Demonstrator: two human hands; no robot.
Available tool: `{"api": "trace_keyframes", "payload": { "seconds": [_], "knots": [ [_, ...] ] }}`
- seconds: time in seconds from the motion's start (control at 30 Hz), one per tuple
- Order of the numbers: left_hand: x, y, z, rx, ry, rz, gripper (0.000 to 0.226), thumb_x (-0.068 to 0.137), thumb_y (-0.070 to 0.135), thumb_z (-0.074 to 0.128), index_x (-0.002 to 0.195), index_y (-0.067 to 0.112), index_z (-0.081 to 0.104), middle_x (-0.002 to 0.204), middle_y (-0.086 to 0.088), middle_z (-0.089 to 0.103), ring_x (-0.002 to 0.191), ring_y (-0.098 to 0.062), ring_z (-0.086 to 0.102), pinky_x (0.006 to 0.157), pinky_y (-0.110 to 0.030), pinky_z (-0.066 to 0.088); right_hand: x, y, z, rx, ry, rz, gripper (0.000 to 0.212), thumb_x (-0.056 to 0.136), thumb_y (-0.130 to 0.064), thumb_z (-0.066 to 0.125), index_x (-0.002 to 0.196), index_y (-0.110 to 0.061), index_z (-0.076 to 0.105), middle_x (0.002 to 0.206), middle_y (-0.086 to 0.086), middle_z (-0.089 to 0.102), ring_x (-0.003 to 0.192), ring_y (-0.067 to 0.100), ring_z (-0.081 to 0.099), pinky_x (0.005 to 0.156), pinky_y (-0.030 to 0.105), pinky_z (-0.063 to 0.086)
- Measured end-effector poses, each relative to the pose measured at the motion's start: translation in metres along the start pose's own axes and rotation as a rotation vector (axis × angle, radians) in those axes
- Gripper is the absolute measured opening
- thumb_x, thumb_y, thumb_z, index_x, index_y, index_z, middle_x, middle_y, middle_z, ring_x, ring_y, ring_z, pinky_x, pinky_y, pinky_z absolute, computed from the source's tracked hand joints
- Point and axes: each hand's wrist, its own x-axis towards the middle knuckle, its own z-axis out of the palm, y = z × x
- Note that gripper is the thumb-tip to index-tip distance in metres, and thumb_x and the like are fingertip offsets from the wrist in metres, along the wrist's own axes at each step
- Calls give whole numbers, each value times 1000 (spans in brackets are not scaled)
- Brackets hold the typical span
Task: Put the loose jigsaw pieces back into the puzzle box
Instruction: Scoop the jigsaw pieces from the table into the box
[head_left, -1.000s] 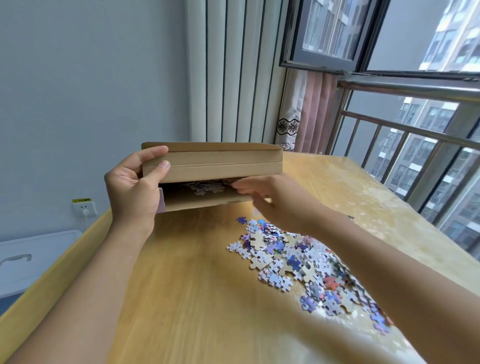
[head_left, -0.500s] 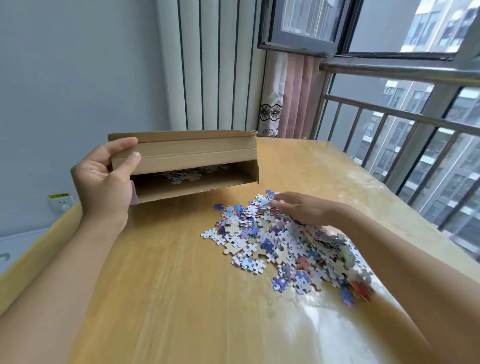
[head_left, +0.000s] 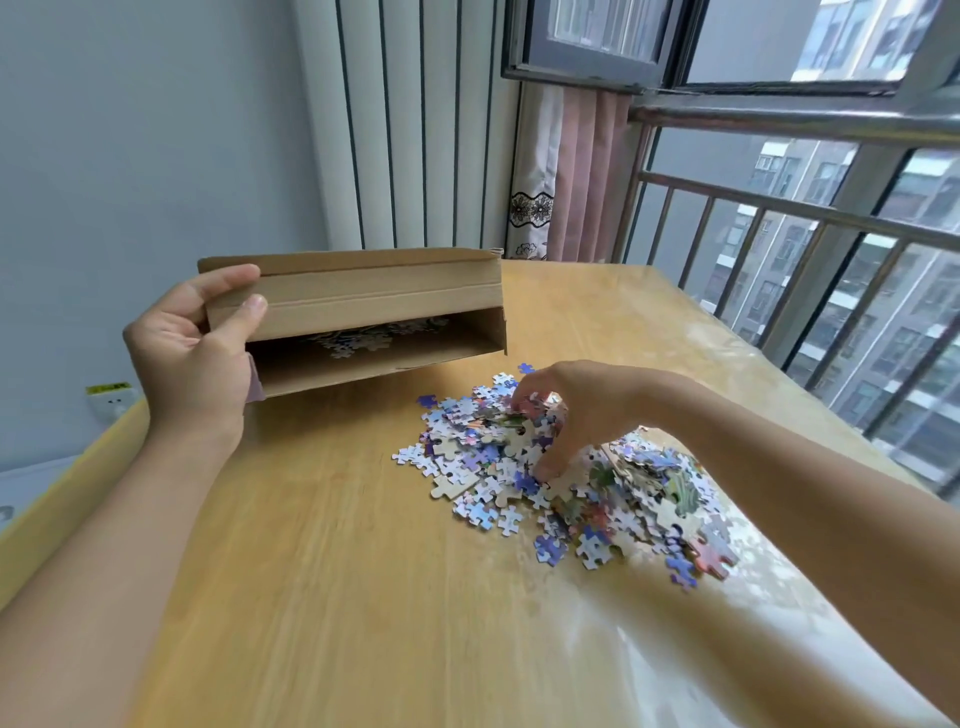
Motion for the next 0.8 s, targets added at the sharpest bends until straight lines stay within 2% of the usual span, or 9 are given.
{"api": "trace_keyframes", "payload": {
  "seconds": [0.13,0.23,0.33,0.4,0.5,0.6,0.67,0.73,0.8],
  "knots": [
    [2,-3,-2,6,5,-15,19,90,10,71,105,20,75,59,21,63,35,-8,46,36,-21,36,-1,2,5,2,102,-49,68,72,-46,87,131,-29,59,124,-5,59,106,20,56,82,33,47],
    [5,-5,-6,14,0,-22,19,89,13,73,102,26,77,62,18,64,36,-10,44,36,-21,34,-2,4,6,41,170,-99,53,77,-39,85,124,-26,64,117,-7,64,100,19,60,82,32,51],
    [5,-2,-6,6,-10,-31,22,91,11,72,97,32,76,57,17,59,30,-12,39,31,-19,30,-4,4,3,33,278,-135,44,82,-26,80,123,-19,68,104,-6,67,82,8,59,64,13,43],
    [4,0,-5,2,-12,-31,23,91,11,71,96,33,76,54,17,57,28,-13,38,30,-19,29,-5,4,-1,59,353,-175,34,83,-18,78,116,-16,71,90,-10,68,71,-2,57,56,10,41],
    [5,0,-7,4,-18,-43,23,91,9,71,97,32,76,54,17,56,29,-12,38,29,-19,29,-7,1,-10,119,393,-226,30,83,-16,79,113,-19,73,89,-16,69,73,-7,62,60,8,44],
    [8,8,-5,-4,-32,-59,25,92,8,71,96,32,76,54,15,57,30,-13,37,30,-18,29,-9,-4,-23,144,411,-261,43,84,-19,81,124,-26,68,107,-19,67,84,-2,63,69,6,44],
    [17,18,1,-22,-38,-59,25,91,7,71,95,31,77,58,16,61,38,-11,45,37,-20,38,-12,-8,-32,165,408,-283,58,85,-20,81,136,-33,59,113,-26,60,98,-2,57,79,5,39],
    [29,29,10,-55,-35,-67,26,89,4,71,95,29,77,74,17,71,65,-10,61,66,-24,56,-13,-12,-40,211,413,-294,69,84,-18,81,144,-36,50,114,-28,57,103,-4,53,83,11,40],
    [43,43,19,-68,-51,-76,28,88,2,71,92,30,78,88,13,76,86,-10,68,95,-32,56,-14,-19,-57,205,466,-321,67,84,-17,81,143,-32,53,115,-25,59,97,-10,53,82,7,39]
  ]
}}
